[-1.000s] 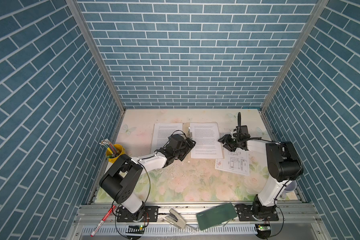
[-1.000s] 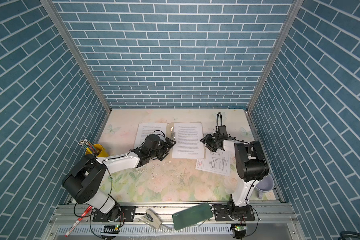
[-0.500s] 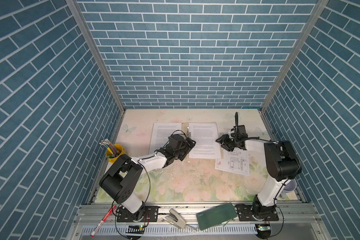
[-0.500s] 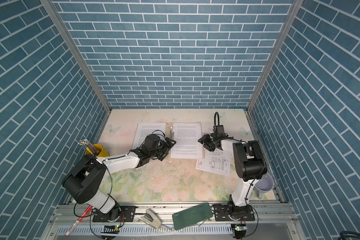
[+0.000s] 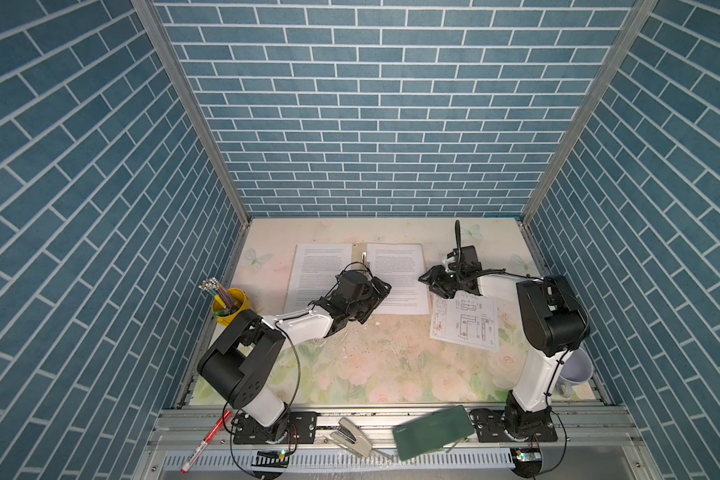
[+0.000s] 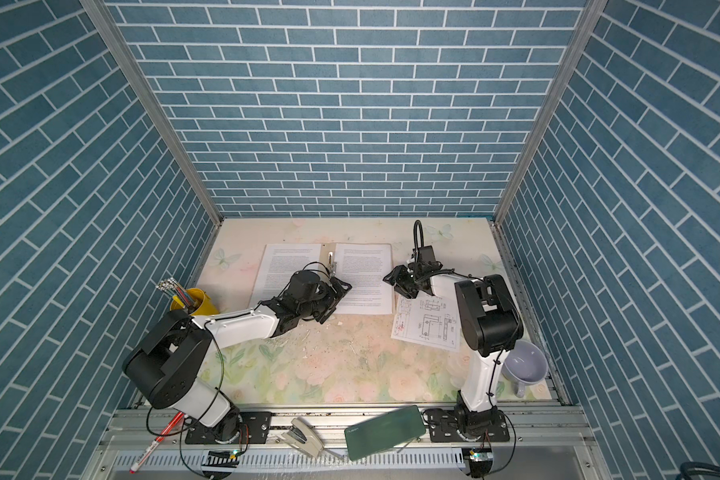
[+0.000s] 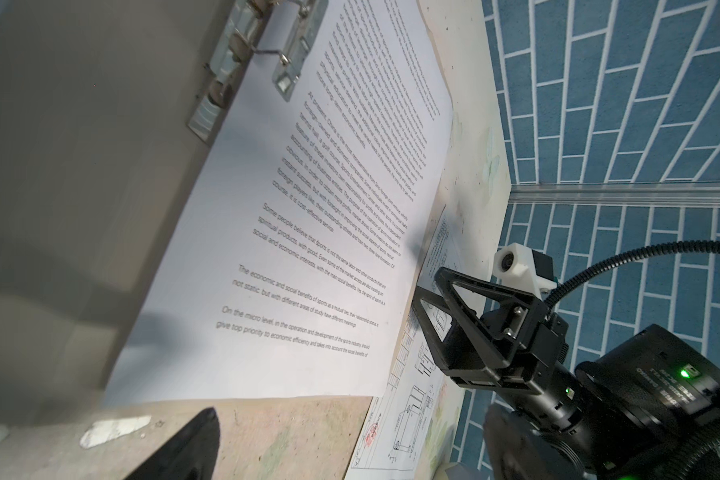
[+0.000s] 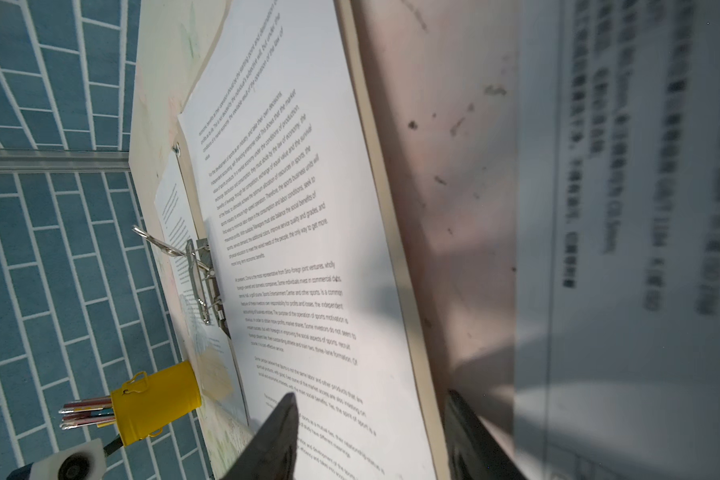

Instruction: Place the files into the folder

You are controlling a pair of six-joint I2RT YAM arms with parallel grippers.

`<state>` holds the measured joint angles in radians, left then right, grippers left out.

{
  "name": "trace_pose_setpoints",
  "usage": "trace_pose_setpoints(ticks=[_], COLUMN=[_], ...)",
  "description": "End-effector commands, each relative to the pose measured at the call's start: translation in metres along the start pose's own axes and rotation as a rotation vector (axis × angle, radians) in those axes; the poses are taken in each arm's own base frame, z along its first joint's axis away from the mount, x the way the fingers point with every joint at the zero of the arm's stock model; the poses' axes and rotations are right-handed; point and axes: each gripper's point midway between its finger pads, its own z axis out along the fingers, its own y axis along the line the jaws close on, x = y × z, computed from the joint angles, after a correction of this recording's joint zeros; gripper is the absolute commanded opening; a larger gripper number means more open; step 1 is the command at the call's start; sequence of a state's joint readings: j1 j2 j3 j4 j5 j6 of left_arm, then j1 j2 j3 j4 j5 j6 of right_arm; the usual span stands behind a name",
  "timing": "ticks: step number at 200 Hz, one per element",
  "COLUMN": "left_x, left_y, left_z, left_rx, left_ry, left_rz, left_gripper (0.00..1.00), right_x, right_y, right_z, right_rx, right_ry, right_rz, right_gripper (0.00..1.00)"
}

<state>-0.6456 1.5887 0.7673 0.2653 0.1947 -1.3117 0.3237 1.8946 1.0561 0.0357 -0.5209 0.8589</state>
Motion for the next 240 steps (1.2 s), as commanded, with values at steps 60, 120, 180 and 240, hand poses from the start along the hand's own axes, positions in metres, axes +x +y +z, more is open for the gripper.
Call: trace_pose_setpoints(ticks=[60,120,180,240], left_x=[0.044,0.086,0.126,0.149], left_y=[-0.032,-0.060,-0.068,-0.058], left_z=[0.024,0.059,0.087,0.107], left_rx=[0.012,0.010,-0.052,-0.128], left_ry=[0.080,0.163,0.238,0.300], left_rz=[0.098,0.201,0.307,0.364], left_gripper=[1.00,1.00,1.00,1.00], right_x=[-0.013,-0.019,-0.015,-0.002], right_y=[0.000,-0.052,-0.109,-0.143], right_z=[-0.046,-0.128,-0.186,-0.196], right_rx=[0.077,0.263,0.349,0.325], right_ry=[-0.122,-0.260,-0.358,-0.348], right_rz=[-0.053,-0.056,0.035,0.122], right_gripper=[0.64,0.91,0.99,0.98])
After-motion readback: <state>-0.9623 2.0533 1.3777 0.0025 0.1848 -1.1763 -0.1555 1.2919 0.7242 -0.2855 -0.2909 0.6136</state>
